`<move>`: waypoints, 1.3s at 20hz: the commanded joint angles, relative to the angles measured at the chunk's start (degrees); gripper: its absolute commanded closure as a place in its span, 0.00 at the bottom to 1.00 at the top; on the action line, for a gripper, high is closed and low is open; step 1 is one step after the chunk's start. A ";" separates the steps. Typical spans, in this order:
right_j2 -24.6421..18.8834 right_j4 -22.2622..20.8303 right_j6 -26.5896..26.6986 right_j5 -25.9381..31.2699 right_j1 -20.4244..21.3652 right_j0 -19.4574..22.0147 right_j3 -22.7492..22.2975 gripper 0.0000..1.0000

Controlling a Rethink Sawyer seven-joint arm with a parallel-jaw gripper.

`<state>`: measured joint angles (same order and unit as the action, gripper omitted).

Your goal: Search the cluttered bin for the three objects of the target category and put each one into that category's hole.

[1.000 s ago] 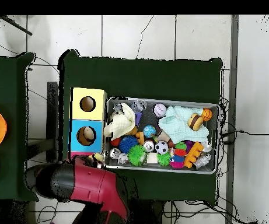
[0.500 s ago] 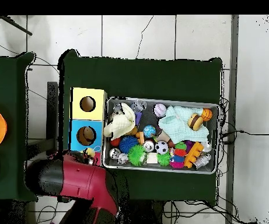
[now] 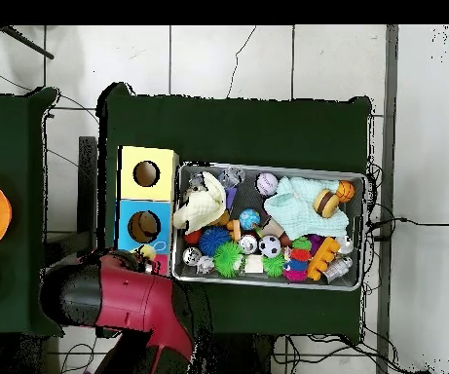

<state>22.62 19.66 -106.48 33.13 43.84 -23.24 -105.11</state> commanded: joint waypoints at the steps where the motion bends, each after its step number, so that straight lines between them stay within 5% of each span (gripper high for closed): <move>1: -3.29 1.24 -12.82 -2.67 -2.35 2.44 -2.62 1.00; 26: -4.43 1.56 -12.81 -8.46 1.04 1.25 -12.29 1.00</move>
<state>22.49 19.66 -106.48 27.03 44.35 -22.40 -112.88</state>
